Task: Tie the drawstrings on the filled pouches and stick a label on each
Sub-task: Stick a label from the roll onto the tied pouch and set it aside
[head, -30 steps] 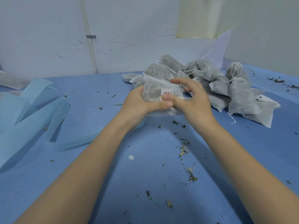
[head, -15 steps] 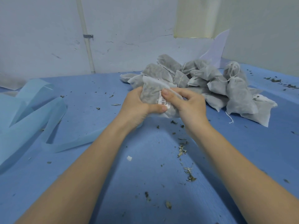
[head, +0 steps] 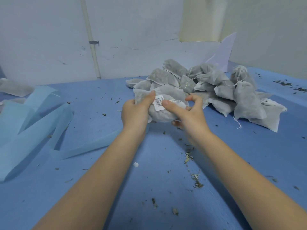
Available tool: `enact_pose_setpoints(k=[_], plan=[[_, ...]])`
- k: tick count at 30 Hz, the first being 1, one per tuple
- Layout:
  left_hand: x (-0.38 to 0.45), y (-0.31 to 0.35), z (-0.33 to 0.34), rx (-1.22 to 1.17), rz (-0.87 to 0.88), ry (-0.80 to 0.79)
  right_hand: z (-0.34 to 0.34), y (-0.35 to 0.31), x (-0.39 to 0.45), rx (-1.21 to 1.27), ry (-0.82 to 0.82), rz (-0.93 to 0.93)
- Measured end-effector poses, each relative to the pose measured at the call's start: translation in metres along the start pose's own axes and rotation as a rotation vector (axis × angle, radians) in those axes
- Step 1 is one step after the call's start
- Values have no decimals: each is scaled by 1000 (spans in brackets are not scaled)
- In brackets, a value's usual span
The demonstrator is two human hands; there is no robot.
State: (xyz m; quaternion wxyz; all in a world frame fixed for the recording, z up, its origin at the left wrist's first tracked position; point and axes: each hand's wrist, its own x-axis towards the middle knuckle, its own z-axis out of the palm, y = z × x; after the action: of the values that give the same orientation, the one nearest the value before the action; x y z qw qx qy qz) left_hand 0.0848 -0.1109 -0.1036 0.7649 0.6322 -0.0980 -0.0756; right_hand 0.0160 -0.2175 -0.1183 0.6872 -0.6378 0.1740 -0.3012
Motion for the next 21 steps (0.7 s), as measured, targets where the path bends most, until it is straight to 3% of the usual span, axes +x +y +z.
enact_pose_setpoints(k=[2, 6, 7, 9, 10, 12, 18, 21], plan=[[-7, 2, -3, -55, -50, 15, 7, -1, -1, 151, -9, 3], [-20, 5, -16, -336, -161, 33, 46, -20, 3, 221, 227, -91], [-22, 7, -19, -381, -181, 51, 65, -29, 3, 251, 167, -112], [-23, 8, -23, -403, -158, 109, 106, -43, -6, 159, -171, -102], [-23, 9, -25, -361, -113, 134, 122, -47, -12, 56, -324, -75], [-18, 11, -31, -228, -37, 178, 137, -48, -21, -38, -412, -42], [-13, 4, -17, 184, -1, 92, 96, -37, -16, -46, -299, -3], [-11, -4, 19, 381, 69, 3, 64, -32, -7, 14, -126, -17]])
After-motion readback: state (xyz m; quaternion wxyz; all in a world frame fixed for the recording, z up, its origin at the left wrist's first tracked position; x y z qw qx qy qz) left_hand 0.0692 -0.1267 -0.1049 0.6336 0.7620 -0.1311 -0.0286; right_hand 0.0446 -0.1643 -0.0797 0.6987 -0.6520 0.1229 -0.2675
